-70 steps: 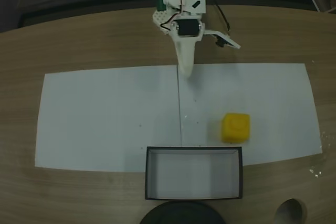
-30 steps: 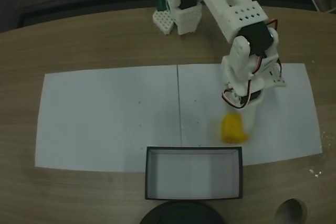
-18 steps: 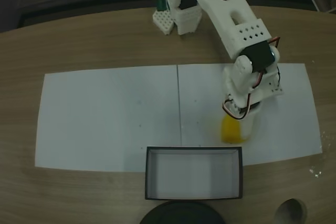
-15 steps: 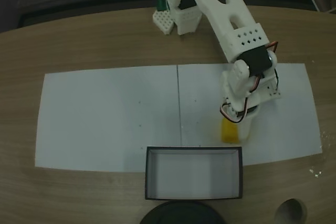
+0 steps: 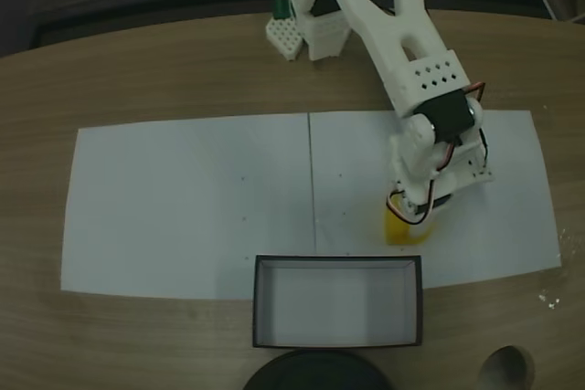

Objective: Grab a yellow square and put it in the box.

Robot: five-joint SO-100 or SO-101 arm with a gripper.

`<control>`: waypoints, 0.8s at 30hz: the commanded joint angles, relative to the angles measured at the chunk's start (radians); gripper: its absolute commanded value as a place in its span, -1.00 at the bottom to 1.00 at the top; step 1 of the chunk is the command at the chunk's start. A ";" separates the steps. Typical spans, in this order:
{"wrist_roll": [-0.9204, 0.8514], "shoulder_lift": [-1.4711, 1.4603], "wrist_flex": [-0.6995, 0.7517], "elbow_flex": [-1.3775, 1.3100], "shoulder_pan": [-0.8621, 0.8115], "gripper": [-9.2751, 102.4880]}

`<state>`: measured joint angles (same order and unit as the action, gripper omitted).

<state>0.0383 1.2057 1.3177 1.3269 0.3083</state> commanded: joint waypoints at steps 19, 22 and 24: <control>-0.011 0.342 0.272 -0.589 -0.264 -0.71; -0.011 0.322 0.268 -0.601 -0.310 -0.71; -0.011 0.290 0.268 -0.597 -0.316 -0.71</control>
<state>0.0291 1.4726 1.5877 0.7869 -0.0046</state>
